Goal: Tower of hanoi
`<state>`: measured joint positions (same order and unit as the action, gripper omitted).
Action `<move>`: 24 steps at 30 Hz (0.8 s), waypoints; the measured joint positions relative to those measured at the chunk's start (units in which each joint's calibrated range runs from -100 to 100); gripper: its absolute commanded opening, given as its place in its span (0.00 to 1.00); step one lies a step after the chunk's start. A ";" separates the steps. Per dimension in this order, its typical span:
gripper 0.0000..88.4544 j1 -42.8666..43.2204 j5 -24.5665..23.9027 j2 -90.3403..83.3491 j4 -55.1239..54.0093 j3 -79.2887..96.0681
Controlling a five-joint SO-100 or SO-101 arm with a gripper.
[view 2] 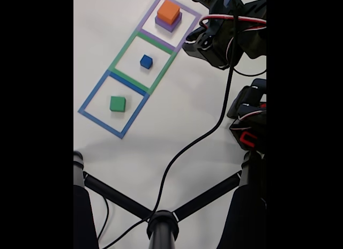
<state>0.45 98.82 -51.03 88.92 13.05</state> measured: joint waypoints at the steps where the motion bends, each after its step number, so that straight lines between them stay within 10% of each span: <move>1: 0.10 -0.98 0.00 -0.08 -0.16 1.31; 24: 0.30 -6.22 0.39 0.08 -80.02 71.71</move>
<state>-5.77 99.21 -50.95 8.91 84.77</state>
